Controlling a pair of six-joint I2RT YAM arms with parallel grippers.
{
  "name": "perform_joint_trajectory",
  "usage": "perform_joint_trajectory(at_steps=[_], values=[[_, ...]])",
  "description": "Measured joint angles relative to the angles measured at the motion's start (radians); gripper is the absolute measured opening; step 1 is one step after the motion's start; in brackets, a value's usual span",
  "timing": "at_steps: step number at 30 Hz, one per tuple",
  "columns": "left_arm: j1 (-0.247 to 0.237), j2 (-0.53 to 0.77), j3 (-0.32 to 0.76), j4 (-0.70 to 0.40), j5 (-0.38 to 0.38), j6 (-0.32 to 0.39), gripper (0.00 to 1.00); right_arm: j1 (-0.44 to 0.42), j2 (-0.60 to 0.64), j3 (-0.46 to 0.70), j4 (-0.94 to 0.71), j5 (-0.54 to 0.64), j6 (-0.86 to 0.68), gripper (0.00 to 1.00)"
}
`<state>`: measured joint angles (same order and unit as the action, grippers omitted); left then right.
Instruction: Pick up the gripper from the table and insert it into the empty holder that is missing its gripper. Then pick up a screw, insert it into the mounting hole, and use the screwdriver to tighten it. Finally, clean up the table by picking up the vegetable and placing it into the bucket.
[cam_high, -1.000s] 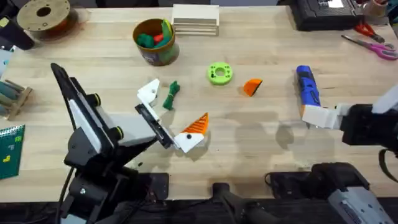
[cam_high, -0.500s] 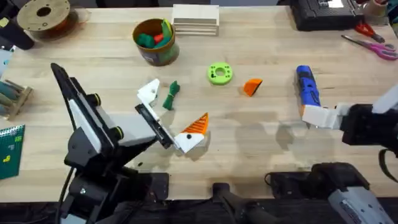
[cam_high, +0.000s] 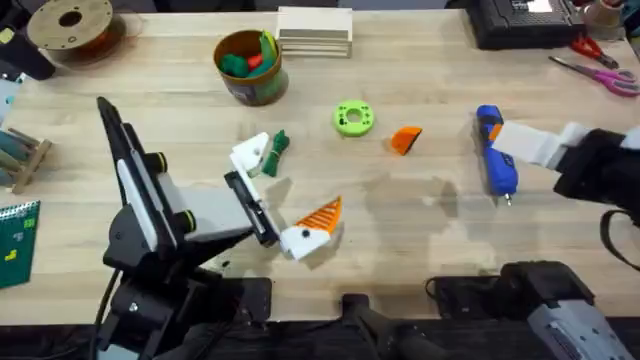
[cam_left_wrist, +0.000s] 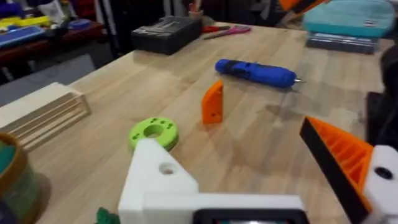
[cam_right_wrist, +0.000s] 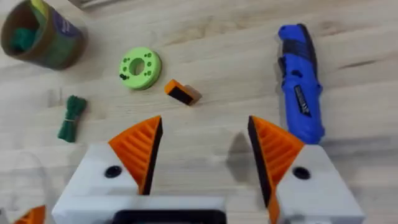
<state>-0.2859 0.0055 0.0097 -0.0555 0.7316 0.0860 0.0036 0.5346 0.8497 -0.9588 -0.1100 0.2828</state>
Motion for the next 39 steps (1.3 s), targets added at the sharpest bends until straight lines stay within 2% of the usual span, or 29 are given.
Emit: perform_joint_trajectory(at_steps=[3,6,12,16,21,25,29,32,33,39], values=[[0.0,0.0,0.0,0.007,0.053,-0.018,0.987,0.0,0.0,0.0,-0.018,-0.009,0.059,0.808],[0.0,0.0,0.0,0.022,0.081,-0.066,0.987,0.0,0.0,0.0,0.008,-0.012,0.091,0.831],[0.0,0.0,0.0,0.023,0.1,-0.141,0.987,0.005,0.057,0.0,0.069,-0.075,-0.02,0.847],[0.0,0.0,0.0,0.023,0.109,-0.179,0.987,0.04,0.193,0.031,0.052,-0.096,-0.112,0.851],[0.0,0.0,0.0,-0.004,0.111,-0.213,0.987,0.138,0.406,0.159,0.003,-0.089,-0.24,0.854],[0.0,0.0,-0.001,-0.013,0.111,-0.222,0.987,0.241,0.565,0.247,-0.044,-0.014,-0.337,0.855],[0.0,0.0,-0.001,-0.013,0.111,-0.225,0.987,0.312,0.696,0.257,-0.032,0.061,-0.386,0.856],[0.0,0.0,-0.001,-0.013,0.111,-0.225,0.987,0.328,0.781,0.257,0.035,0.091,-0.403,0.872],[0.0,0.0,-0.001,-0.013,0.111,-0.226,0.987,0.329,0.842,0.257,0.088,0.109,-0.425,0.912],[0.0,0.0,-0.001,-0.013,0.111,-0.226,0.987,0.329,0.94,0.258,0.1,0.121,-0.525,0.917]])
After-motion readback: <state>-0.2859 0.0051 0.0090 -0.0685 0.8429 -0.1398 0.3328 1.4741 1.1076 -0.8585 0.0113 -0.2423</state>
